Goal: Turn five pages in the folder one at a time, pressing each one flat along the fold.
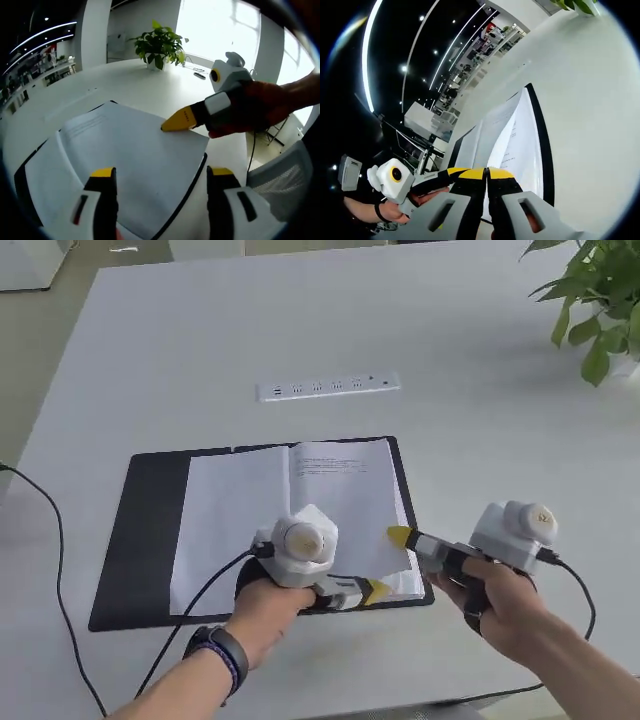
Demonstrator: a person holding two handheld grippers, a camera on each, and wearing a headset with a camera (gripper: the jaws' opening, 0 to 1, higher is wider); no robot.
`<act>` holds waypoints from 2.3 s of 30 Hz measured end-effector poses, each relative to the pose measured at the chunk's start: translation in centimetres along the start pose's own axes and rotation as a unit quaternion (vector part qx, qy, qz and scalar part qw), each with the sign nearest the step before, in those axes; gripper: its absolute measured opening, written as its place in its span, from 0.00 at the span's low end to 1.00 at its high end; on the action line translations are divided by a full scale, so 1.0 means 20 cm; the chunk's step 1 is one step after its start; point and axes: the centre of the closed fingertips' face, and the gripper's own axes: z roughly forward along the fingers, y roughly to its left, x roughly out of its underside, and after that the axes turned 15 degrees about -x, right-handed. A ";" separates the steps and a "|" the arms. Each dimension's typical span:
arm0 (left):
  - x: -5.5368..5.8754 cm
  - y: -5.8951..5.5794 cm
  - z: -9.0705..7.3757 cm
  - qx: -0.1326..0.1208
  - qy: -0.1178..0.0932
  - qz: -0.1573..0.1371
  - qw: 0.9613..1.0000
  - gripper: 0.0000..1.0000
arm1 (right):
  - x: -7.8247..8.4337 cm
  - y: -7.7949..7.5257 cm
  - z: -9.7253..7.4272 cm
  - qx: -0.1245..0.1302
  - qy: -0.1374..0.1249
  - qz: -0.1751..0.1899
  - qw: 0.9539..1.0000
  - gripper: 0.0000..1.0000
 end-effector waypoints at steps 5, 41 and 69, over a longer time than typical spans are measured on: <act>0.00 0.06 -0.04 -0.009 -0.006 -0.011 1.000 0.73 | -0.01 0.05 0.03 -0.007 -0.008 0.002 1.000 0.00; 0.34 0.66 -0.58 -0.122 -0.014 -0.077 0.989 0.75 | 0.09 0.53 0.50 -0.113 0.024 -0.022 0.993 0.00; 0.55 0.85 -0.89 -0.186 -0.023 -0.121 0.975 0.77 | 0.51 0.63 0.93 -0.136 0.139 -0.003 0.981 0.00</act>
